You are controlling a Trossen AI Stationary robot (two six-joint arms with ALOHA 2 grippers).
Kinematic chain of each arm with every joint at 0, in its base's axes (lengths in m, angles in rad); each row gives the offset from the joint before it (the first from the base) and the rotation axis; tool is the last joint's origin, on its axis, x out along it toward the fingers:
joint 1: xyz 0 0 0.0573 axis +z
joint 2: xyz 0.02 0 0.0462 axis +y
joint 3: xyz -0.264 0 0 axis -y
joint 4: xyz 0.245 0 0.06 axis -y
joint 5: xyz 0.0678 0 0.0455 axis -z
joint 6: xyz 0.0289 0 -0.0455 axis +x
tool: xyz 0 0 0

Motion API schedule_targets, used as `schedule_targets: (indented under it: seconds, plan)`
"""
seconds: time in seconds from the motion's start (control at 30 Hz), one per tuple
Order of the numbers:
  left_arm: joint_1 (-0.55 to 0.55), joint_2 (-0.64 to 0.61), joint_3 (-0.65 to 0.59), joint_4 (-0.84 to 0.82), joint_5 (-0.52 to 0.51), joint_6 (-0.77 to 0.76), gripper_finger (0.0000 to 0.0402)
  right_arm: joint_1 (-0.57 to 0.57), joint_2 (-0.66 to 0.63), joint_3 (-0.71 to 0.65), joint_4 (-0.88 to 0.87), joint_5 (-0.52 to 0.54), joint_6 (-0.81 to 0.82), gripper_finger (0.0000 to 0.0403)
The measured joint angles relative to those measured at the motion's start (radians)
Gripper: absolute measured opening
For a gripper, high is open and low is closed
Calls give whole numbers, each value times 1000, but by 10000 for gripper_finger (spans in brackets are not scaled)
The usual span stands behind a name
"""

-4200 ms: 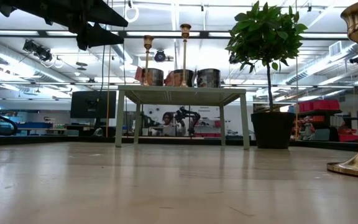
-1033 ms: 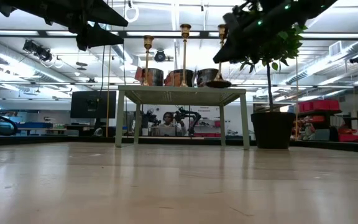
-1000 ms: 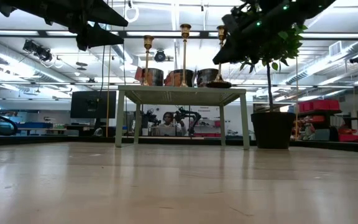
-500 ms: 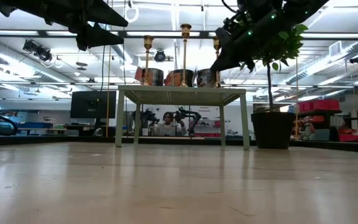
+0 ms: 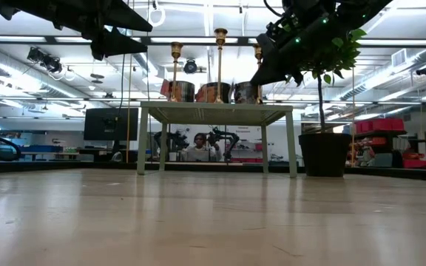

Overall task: Pick & Place candle stick holders
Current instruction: Put the gold candle holder on the shelf aligned with the other gold candle holders, then return to Home Position

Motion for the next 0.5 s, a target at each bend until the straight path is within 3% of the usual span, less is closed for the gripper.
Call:
schedule_targets:
  seconds: [0.27,0.5]
  plan:
    - [0,0,0,0,0,0,327,0,0,0,0,2,4,85]
    - [0,0,0,0,0,-2,327,4,0,0,-1,36,-1,153]
